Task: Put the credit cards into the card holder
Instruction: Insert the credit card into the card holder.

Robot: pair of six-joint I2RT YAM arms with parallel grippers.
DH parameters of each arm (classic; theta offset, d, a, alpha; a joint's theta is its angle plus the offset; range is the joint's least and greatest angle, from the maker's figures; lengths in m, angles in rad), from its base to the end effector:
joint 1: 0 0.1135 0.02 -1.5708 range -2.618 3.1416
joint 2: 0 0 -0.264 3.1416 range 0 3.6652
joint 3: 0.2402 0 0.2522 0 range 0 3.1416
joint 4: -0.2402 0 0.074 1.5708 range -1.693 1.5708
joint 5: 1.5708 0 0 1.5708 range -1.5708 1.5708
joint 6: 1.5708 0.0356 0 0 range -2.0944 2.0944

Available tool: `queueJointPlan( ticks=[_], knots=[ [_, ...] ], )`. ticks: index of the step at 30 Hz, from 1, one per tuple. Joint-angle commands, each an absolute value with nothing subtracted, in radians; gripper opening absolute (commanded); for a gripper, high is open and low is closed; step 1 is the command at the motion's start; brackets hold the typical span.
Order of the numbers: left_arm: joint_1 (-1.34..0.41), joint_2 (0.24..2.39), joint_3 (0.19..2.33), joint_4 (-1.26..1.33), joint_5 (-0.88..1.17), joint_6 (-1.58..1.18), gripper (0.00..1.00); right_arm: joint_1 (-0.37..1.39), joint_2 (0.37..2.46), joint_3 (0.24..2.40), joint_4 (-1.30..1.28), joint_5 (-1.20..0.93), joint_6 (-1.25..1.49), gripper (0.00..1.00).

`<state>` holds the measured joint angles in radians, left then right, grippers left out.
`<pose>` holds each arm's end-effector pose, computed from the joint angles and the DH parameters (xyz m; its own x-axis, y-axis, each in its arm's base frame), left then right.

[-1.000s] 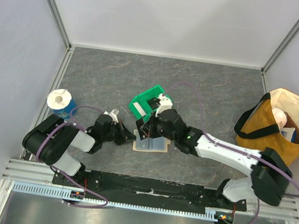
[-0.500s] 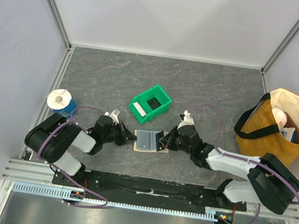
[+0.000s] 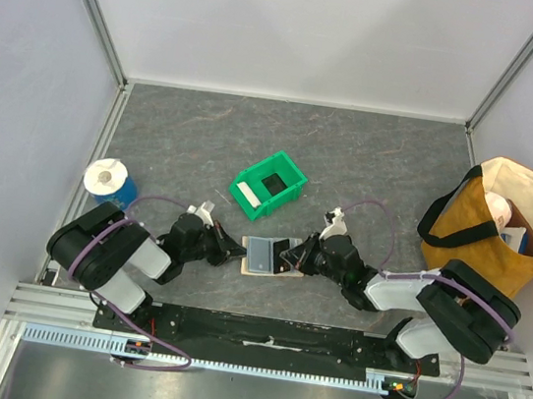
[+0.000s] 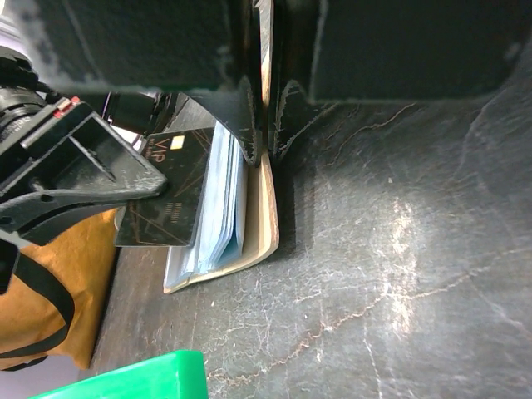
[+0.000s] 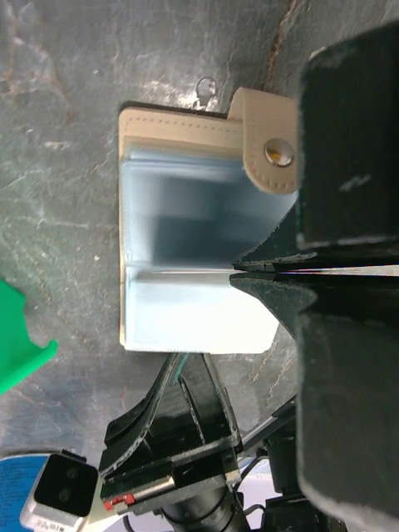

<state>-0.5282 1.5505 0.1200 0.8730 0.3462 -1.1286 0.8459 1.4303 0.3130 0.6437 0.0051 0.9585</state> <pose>0.1662 -0.1110 0.0864 -0.8488 -0.4890 -0.2009 -0.1037 0.5266 -0.8438 0.1605 0.1809 0.1310 -0.7839 0.3492 -0.5134 -0.1810 0.6624 0.7269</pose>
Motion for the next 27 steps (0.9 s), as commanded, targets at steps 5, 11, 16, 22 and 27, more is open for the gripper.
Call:
queueJointPlan(
  ticks=[5,11,16,22,27],
  knots=[
    [-0.558,1.637,0.055,0.635,0.242,-1.103,0.02,0.828,1.561,0.267,0.900,-0.069,1.002,0.00],
    [-0.561,1.646,0.057,0.635,0.239,-1.101,0.02,0.808,1.650,0.250,1.021,-0.129,1.042,0.00],
    [-0.561,1.651,0.061,0.635,0.239,-1.098,0.02,0.798,1.677,0.255,1.046,-0.156,1.052,0.00],
    [-0.563,1.669,0.071,0.641,0.241,-1.098,0.02,0.799,1.701,0.239,1.092,-0.178,1.097,0.00],
    [-0.563,1.678,0.071,0.657,0.245,-1.101,0.02,0.805,1.769,0.230,1.193,-0.176,1.150,0.00]
  ],
)
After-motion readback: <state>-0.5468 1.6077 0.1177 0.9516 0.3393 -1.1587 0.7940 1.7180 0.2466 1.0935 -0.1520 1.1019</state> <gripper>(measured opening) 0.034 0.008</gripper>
